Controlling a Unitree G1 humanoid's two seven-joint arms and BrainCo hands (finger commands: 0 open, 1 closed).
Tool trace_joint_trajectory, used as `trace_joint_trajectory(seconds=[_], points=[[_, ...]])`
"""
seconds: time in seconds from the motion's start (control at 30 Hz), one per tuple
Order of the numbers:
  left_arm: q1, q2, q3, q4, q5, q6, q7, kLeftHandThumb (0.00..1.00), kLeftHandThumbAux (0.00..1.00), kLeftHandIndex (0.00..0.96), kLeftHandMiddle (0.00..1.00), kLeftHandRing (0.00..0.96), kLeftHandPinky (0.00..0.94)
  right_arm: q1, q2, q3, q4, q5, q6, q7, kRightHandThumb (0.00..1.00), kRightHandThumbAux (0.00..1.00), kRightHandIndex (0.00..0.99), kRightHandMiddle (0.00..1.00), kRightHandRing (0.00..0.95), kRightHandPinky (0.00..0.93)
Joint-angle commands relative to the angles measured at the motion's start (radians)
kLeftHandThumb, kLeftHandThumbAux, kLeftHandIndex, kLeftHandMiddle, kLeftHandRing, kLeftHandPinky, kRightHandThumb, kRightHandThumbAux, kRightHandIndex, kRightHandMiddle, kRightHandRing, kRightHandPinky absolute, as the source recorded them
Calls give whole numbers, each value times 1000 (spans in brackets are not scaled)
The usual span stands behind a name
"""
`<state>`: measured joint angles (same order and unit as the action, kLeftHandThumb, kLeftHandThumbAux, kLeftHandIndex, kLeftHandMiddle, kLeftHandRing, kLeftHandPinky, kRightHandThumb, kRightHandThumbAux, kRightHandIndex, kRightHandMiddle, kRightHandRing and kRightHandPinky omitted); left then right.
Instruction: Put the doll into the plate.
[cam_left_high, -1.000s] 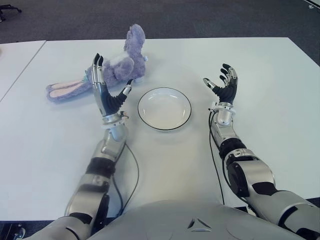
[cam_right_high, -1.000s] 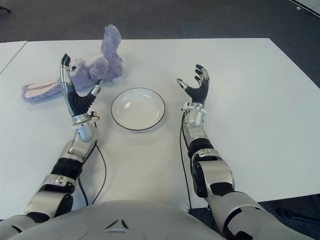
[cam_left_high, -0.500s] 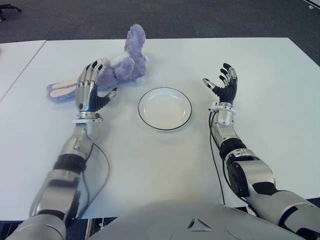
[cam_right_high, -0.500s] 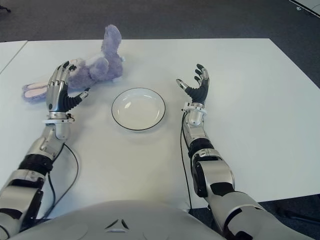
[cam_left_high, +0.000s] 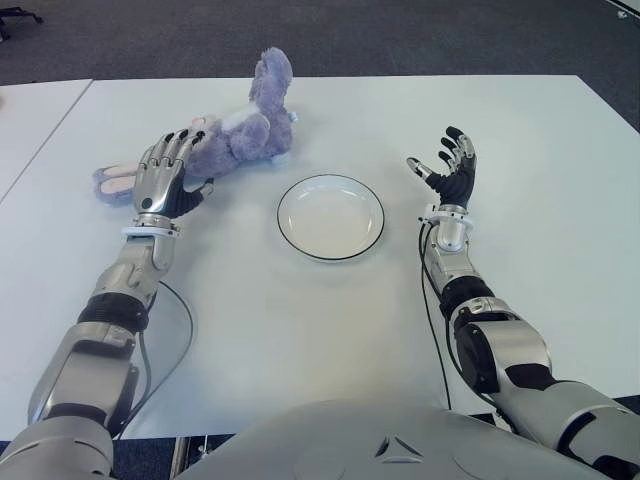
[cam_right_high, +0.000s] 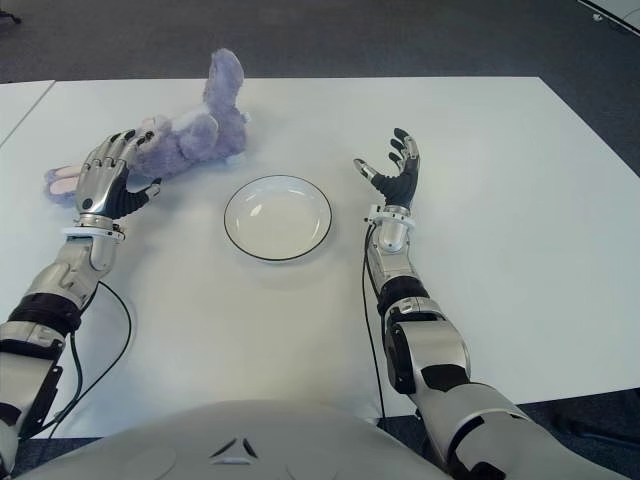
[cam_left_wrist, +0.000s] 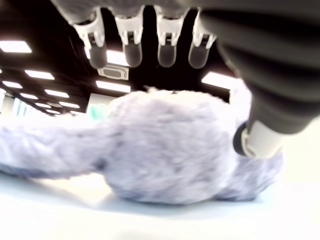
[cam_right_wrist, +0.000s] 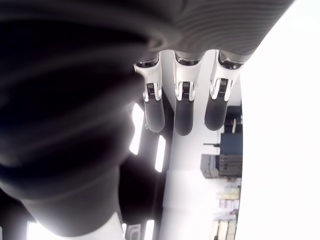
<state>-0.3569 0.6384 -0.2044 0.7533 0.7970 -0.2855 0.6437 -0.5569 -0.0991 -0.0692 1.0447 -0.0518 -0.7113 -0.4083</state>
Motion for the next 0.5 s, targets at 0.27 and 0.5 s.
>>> trace_joint_trajectory(seconds=[0.27, 0.5], points=[[-65, 70, -112, 116, 87, 33, -34, 291, 566, 55, 0, 0, 0, 342, 97, 6, 235, -24, 11, 26, 112, 944, 193, 168, 163, 192], [-117, 91, -178, 184, 148, 49, 16, 221, 583, 39, 0, 0, 0, 336, 93, 0, 239, -21, 20, 45, 87, 947, 179, 157, 153, 187]])
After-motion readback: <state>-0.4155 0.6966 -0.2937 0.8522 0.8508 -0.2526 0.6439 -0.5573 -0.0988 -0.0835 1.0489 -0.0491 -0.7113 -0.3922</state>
